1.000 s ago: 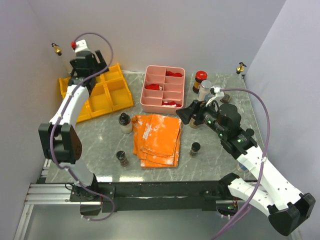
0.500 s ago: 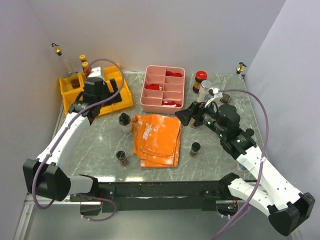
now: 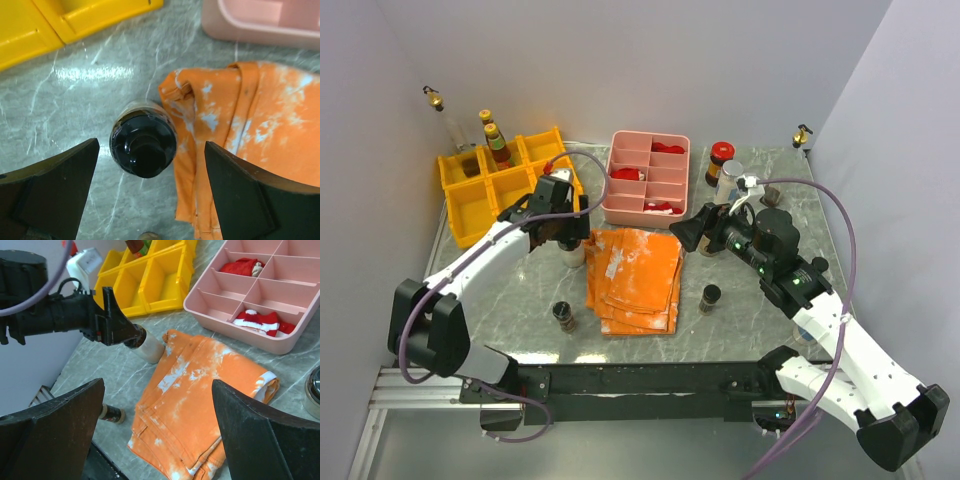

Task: Organize the condiment bottles
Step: Pick up the bottle from the center of the board.

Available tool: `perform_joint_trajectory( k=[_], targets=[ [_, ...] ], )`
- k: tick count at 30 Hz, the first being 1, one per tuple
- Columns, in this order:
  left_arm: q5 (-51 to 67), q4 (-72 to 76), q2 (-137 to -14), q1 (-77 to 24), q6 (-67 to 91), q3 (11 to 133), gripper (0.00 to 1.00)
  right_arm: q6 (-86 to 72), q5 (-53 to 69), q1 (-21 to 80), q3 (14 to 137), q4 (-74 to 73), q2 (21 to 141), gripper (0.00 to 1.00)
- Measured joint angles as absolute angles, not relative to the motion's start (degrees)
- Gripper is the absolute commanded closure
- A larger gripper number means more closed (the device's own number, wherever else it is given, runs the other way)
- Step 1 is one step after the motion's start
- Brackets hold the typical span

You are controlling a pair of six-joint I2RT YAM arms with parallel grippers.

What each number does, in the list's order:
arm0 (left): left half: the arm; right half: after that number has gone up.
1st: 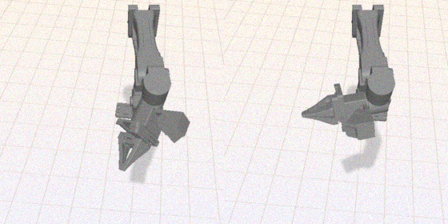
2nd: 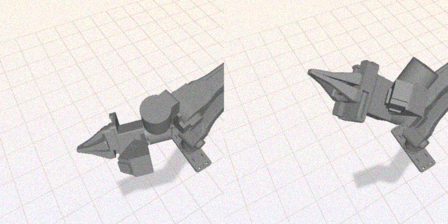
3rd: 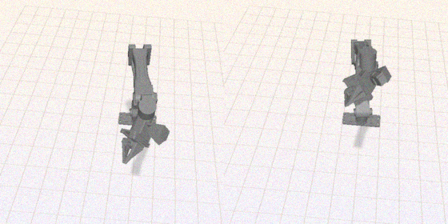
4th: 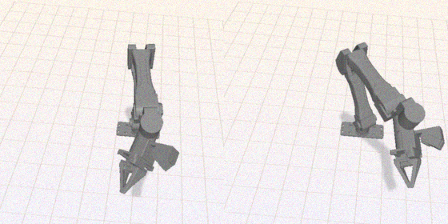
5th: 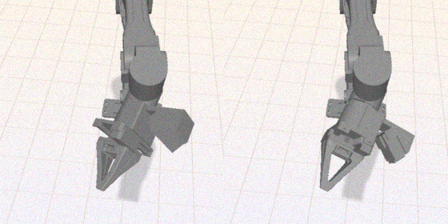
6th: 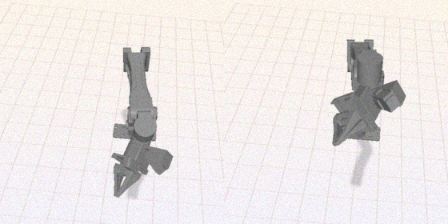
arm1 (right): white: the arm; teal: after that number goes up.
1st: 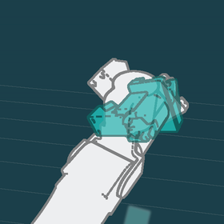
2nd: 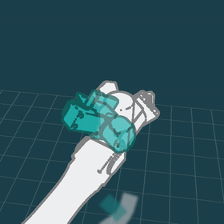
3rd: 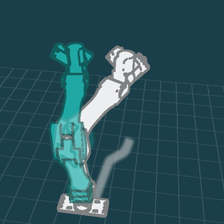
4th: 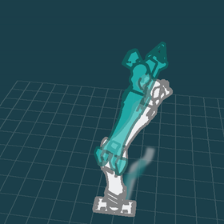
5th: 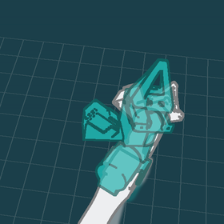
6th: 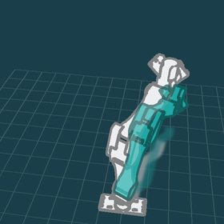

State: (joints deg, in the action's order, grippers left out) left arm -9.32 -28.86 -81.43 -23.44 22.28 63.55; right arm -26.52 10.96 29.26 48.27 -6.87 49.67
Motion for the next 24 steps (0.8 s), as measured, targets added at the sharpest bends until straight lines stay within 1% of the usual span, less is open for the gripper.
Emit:
perform_joint_trajectory(
  k=[5,11,17,18,19,23,24],
  targets=[
    [-10.33,-31.05,-82.5,-23.44,22.22,64.01,0.06,-26.52,11.0,29.26,48.18,-6.83,49.45,0.05],
    [-10.09,-29.98,-82.52,-23.44,23.73,63.86,0.09,-26.55,11.46,29.26,47.48,-6.7,48.75,0.05],
    [-9.98,-29.02,-85.54,-23.44,24.95,62.57,0.14,-26.81,11.92,29.26,47.22,-6.37,47.72,0.05],
    [-10.11,-28.97,-85.91,-23.44,24.99,62.19,0.17,-26.98,12.05,29.26,47.22,-6.31,47.7,0.05],
    [-10.26,-28.99,-86.08,-23.44,24.97,62.0,0.18,-27.03,12.14,29.26,47.22,-6.28,47.7,0.05],
    [-10.7,-28.27,-86.11,-23.44,24.77,61.82,0.2,-27.35,12.58,29.26,47.22,-6.24,47.66,0.05],
    [-11.0,-28.1,-86.17,-23.44,24.75,61.82,0.25,-27.4,12.71,29.26,47.2,-6.22,47.57,0.05]
  ],
)
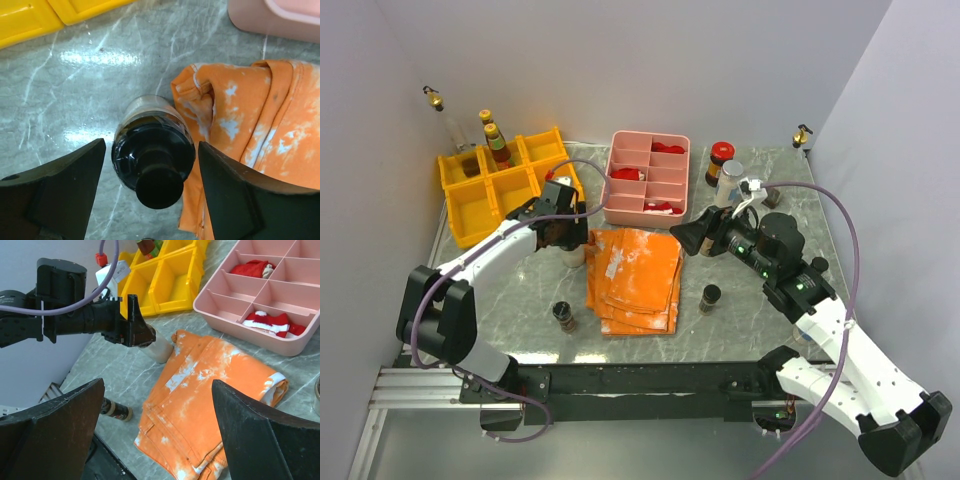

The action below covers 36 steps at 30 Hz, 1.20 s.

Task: Organize the condiment bottles
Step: Pick up the bottle from the center of the board, then place the bottle in the storage box.

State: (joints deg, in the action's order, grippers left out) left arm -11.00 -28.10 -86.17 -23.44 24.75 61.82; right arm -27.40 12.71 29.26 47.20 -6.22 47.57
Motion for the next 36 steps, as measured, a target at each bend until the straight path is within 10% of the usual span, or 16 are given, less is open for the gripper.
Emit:
perform_joint_trajectory(
  k=[5,10,26,36],
  targets=[
    [-11.53,-27.22,-87.02,-23.44,24.75,61.84,0.41,-27.44,12.75,29.26,47.18,-6.15,46.57,0.05],
    [-11.75,-27.53,-87.18,-23.53,25.26,62.43,0.98,-27.42,12.73,29.26,47.18,-6.15,46.02,0.05],
    [-13.91,-36.07,-87.55,-22.2,23.75,86.78,0.99,-27.42,12.73,29.26,47.18,-6.15,45.3,0.05],
    [-14.06,-36.18,-108.64,-13.45,17.17,115.0,0.99,-27.38,11.51,29.26,47.18,-6.22,45.15,0.04]
  ],
)
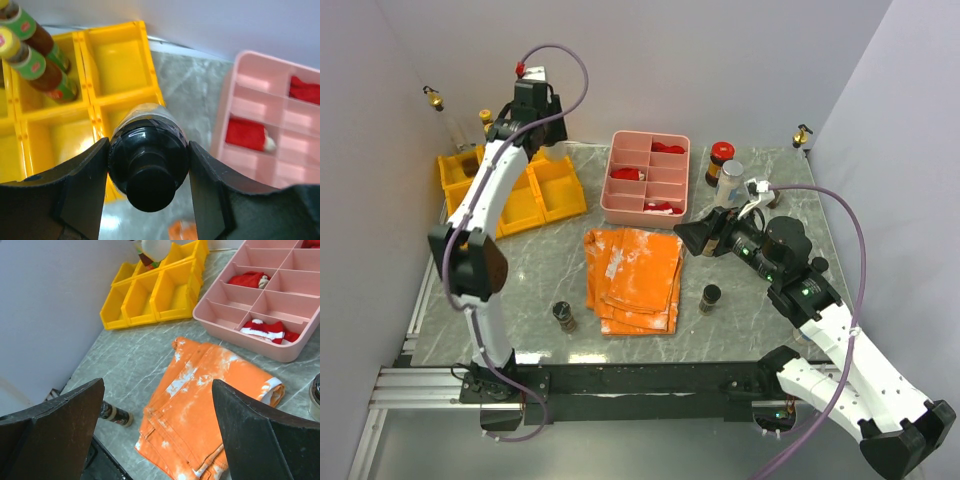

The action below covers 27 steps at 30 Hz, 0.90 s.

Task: Organize the condiment bottles
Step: Place the bottle in the storage box.

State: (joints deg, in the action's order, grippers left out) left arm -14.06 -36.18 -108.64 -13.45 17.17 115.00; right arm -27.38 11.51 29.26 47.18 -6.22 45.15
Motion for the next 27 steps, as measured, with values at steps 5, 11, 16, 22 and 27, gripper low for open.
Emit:
perform_joint_trajectory(
  k=[5,11,16,22,27],
  targets=[
    [-13.85,-35.48,-119.11,-10.59,14.15,123.7,0.99,-27.35,10.92,29.26,47.18,-6.22,45.28,0.04],
    [-11.81,-30.81,-124.14,-7.75,12.45,124.7,0.99,-27.35,10.26,29.26,47.18,-6.22,45.95,0.04],
    [-9.98,-25.85,-127.35,-6.04,11.18,126.3,0.99,-27.33,9.87,29.26,47.18,-6.2,46.78,0.04],
    [-8.99,-21.15,-131.37,-5.26,10.35,128.75,0.99,-27.11,9.34,29.26,47.18,-6.22,48.64,0.04],
    [-8.25,-18.96,-133.58,-4.58,10.22,128.79,0.99,-27.05,8.8,29.26,47.18,-6.24,49.34,0.03]
  ],
)
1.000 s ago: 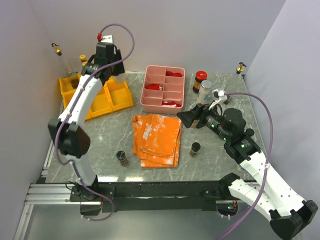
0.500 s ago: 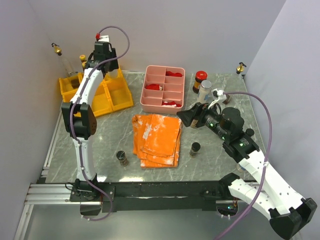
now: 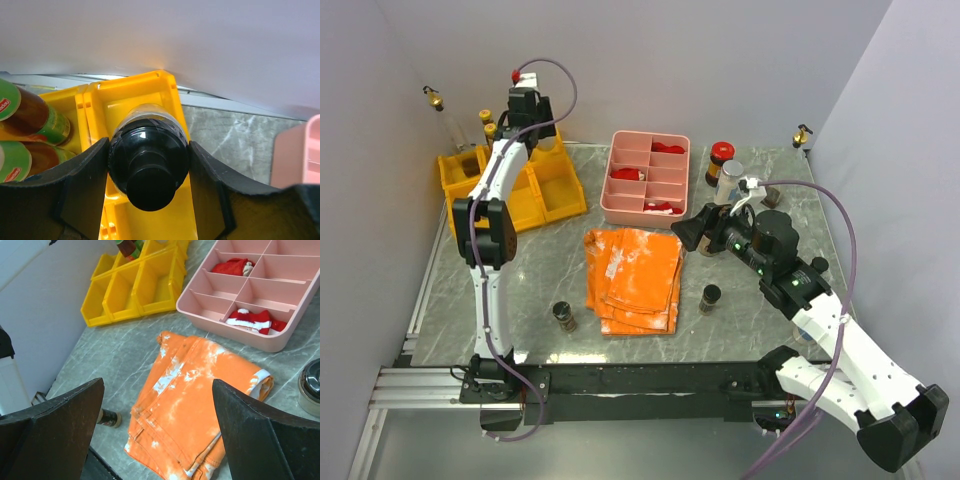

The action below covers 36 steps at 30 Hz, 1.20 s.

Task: Organize the condiment bottles
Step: Place the bottle in the storage box.

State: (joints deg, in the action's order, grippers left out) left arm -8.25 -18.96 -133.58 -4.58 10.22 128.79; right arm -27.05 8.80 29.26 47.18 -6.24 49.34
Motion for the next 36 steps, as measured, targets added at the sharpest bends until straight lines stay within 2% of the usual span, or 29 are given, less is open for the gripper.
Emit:
perform_joint_trajectory(
  k=[10,13,14,17,36],
  targets=[
    [-7.66,-14.87,-137.67,-3.01,10.11,128.88,0.91,-26.89,8.21,29.26,47.18,-6.22,50.48,0.03],
    [-7.53,-14.09,-138.69,-2.98,10.11,128.88,0.84,-26.85,8.16,29.26,47.18,-6.22,50.87,0.02],
    [-7.51,-13.98,-139.02,-2.98,10.13,128.88,0.77,-26.81,8.16,29.26,47.18,-6.22,50.98,0.02],
    [-7.4,-13.15,-139.65,-3.01,10.13,128.88,0.67,-26.68,8.14,29.26,47.18,-6.22,51.22,0.02],
    [-7.35,-10.09,-141.73,-2.96,10.11,129.36,0.49,-26.39,7.94,29.26,47.18,-6.22,51.64,0.02]
  ],
)
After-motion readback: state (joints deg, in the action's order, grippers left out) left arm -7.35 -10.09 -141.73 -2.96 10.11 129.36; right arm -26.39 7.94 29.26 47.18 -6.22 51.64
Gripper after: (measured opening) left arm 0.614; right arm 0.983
